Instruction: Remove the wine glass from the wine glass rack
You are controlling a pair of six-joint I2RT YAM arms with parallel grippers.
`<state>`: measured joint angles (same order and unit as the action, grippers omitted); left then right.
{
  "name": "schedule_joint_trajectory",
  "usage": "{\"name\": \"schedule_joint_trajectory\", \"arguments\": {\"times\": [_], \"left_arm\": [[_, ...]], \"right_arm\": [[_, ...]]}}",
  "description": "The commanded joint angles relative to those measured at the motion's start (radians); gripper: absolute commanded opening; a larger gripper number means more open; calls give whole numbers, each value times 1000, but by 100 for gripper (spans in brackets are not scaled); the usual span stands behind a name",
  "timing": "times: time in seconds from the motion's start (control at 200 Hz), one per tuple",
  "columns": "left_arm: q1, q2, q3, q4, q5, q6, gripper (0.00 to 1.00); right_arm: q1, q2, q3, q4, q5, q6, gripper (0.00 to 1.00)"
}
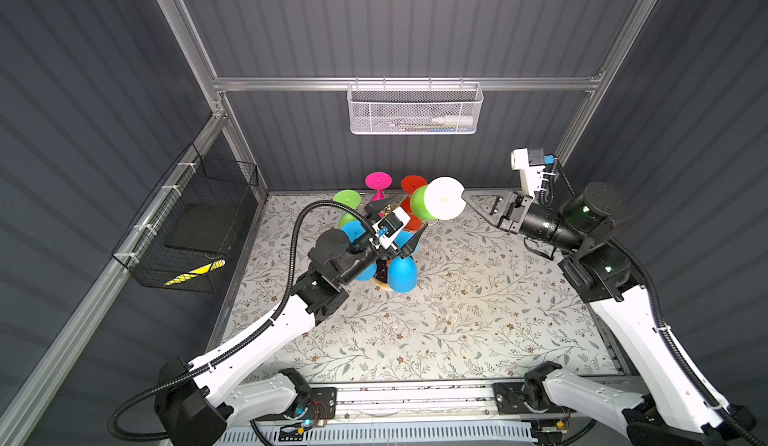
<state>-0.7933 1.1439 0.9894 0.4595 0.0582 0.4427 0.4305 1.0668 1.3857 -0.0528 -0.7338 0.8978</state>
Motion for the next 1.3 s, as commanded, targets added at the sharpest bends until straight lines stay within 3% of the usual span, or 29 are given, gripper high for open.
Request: {"name": "schedule_joint_trajectory", "arguments": {"times": [0.0, 0.985, 1.296], "left_arm": [[-7, 19, 11, 29, -14, 36, 89], [-7, 83, 17, 142, -60, 56, 96], [-7, 61, -7, 147, -85, 50, 84]], "right_arm": [[14, -12, -8, 47, -34, 10, 0], [69, -38, -98, 140, -76, 141, 0], [70, -35, -110, 138, -57, 145, 0]]}}
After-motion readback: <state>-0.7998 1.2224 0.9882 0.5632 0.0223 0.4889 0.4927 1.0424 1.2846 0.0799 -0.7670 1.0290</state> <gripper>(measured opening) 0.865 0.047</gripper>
